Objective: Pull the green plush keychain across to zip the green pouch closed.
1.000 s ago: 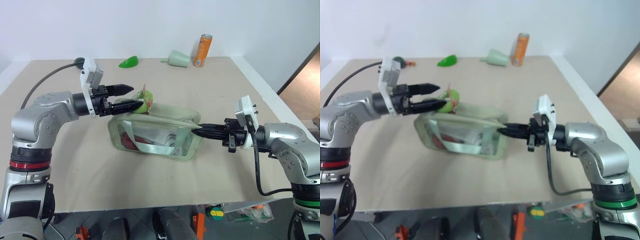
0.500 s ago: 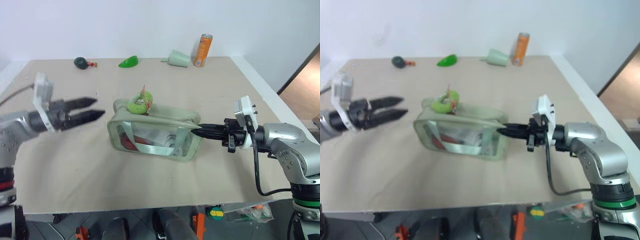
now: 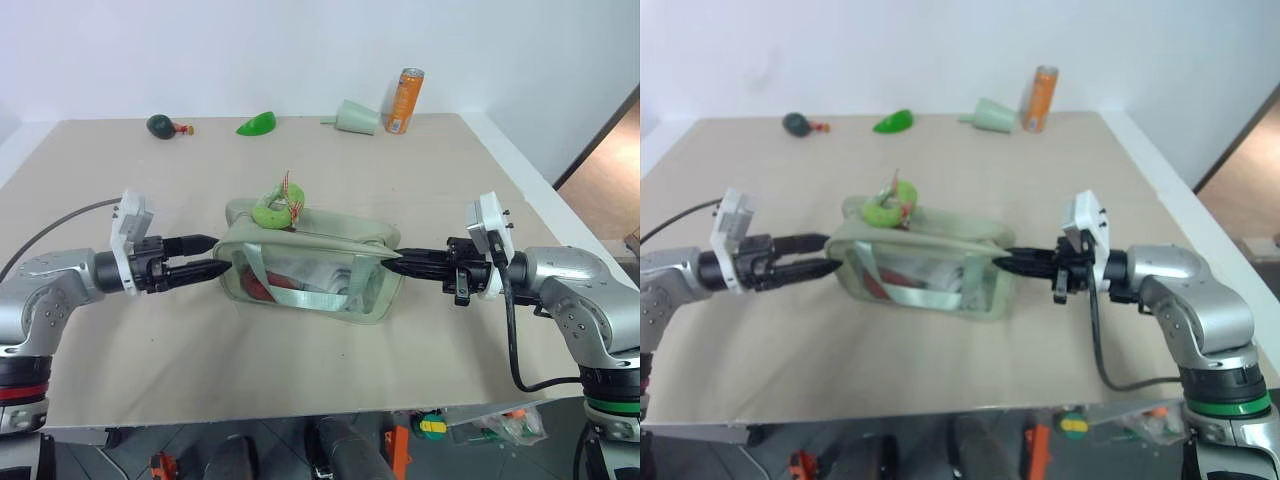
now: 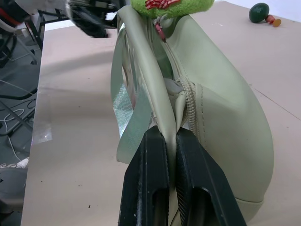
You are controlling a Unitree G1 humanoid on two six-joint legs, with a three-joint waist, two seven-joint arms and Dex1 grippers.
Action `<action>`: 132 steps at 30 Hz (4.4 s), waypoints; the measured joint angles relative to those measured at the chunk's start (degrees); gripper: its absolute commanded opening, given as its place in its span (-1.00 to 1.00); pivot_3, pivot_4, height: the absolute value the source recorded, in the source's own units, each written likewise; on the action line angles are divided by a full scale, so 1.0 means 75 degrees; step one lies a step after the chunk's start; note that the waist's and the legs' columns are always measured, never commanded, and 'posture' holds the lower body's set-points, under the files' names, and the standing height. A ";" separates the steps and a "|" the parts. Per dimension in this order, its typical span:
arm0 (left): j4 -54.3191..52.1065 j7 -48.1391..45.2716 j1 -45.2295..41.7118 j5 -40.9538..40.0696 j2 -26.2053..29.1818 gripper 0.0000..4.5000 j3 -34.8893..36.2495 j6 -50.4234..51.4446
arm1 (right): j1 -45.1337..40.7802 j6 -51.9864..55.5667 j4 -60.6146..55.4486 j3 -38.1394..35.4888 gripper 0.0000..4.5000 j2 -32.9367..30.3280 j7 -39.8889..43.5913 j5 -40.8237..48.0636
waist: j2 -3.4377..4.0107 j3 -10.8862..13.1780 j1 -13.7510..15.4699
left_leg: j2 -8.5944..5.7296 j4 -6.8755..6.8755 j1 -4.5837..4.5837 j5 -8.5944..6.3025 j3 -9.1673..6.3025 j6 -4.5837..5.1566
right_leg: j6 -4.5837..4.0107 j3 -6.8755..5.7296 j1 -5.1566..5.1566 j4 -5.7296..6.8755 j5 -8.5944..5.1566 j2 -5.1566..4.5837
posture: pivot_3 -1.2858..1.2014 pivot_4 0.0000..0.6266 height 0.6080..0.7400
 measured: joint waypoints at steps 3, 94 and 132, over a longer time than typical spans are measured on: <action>-0.0001 0.0001 -0.0034 -0.0088 -0.0081 -0.39 0.0008 0.0008 | 0.0021 0.0020 -0.0017 -0.0007 -1.00 0.0000 -0.0020 0.0037 | 0.0000 0.0000 0.0000 | 0.0000 -0.0001 0.0000 0.0000 0.0000 0.0000 | 0.0000 0.0000 0.0000 0.0000 0.0000 0.0000 | 0.03 -0.52 1.00; -0.0636 0.0959 0.0359 -0.0280 -0.0345 -1.00 0.0155 -0.0007 | -0.5828 -1.0002 0.6883 0.3137 0.87 0.2873 -0.0032 -0.5738 | 0.0006 0.0002 0.0033 | -0.0021 0.0005 -0.0019 -0.0011 -0.0060 -0.0004 | -0.0009 0.0047 -0.0010 0.0001 0.0000 -0.0011 | 0.03 -0.52 1.00; -0.0482 0.0929 0.0440 -0.0274 -0.0440 -1.00 0.0188 -0.0228 | -0.5809 -0.8658 0.6323 0.2965 0.87 0.2912 0.0294 -0.5290 | 0.0006 0.0002 0.0030 | -0.0021 0.0006 -0.0017 -0.0011 -0.0060 -0.0004 | -0.0010 0.0047 -0.0009 0.0003 0.0001 -0.0011 | 0.03 -0.52 1.00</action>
